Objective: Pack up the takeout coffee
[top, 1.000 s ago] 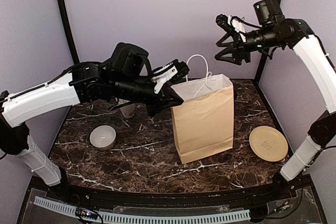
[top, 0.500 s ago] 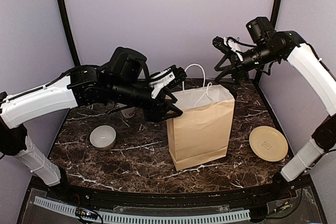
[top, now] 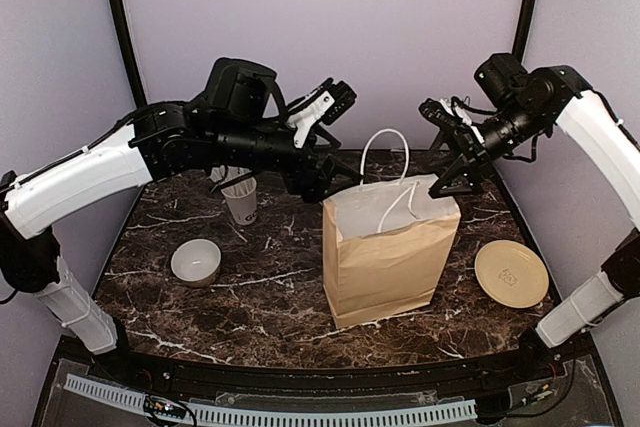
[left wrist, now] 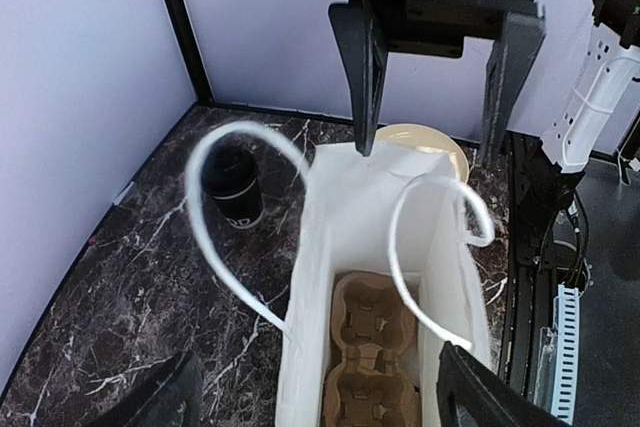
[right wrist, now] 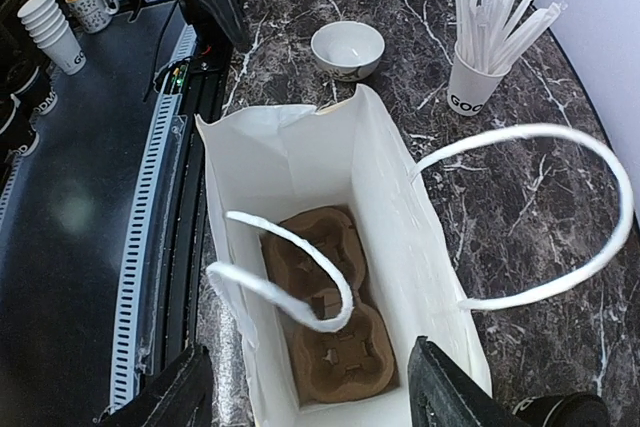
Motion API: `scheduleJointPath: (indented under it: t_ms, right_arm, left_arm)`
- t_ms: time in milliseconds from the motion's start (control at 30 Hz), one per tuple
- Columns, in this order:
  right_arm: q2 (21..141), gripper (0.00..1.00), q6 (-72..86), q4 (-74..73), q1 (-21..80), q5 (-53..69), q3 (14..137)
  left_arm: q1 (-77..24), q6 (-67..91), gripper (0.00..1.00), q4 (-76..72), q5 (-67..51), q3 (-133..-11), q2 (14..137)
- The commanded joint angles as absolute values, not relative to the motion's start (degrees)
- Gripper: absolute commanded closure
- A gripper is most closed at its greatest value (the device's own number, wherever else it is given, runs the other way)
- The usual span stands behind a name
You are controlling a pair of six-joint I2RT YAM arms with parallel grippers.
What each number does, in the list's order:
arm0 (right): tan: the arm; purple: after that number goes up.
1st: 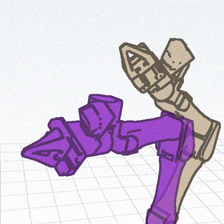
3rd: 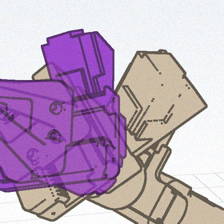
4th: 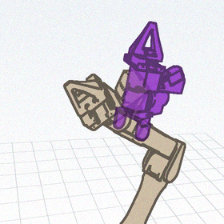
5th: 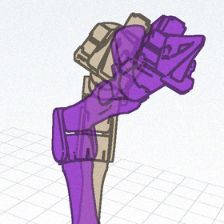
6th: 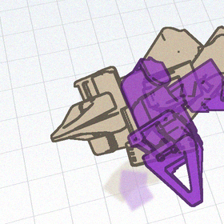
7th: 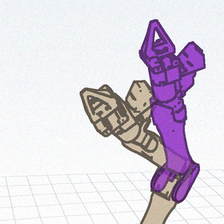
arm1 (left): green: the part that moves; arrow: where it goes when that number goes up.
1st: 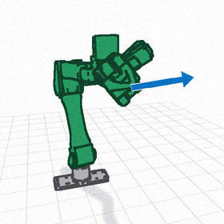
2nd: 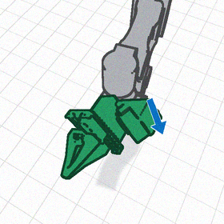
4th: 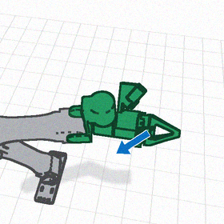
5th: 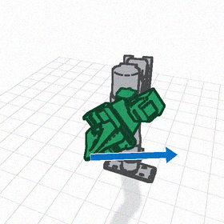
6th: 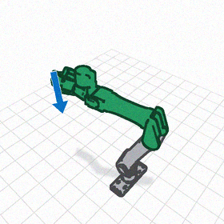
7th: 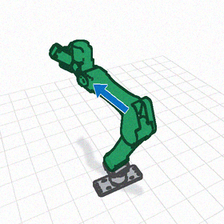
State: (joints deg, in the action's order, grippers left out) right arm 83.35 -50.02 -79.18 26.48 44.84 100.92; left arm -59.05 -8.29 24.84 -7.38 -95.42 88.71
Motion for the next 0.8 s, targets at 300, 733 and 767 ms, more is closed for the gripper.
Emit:
scheduleJointPath:
  t_ms: [300, 733, 767]
  right_arm:
    - [75.7, 0.34, -46.4, -73.5, 26.4, 43.4, 95.8]
    - [72.5, 0.5, -28.3, -51.3, 19.4, 32.1, 91.1]
    - [72.6, 0.5, -27.4, -50.1, 19.1, 31.5, 90.7]
  left_arm:
    - [-49.9, -3.7, 0.26, 22.6, -20.9, -108.9, 105.5]
    - [-49.0, -6.8, 1.0, 23.0, -36.0, -112.3, 104.3]
    - [-50.0, -7.7, 1.0, 23.2, -35.8, -110.0, 102.6]
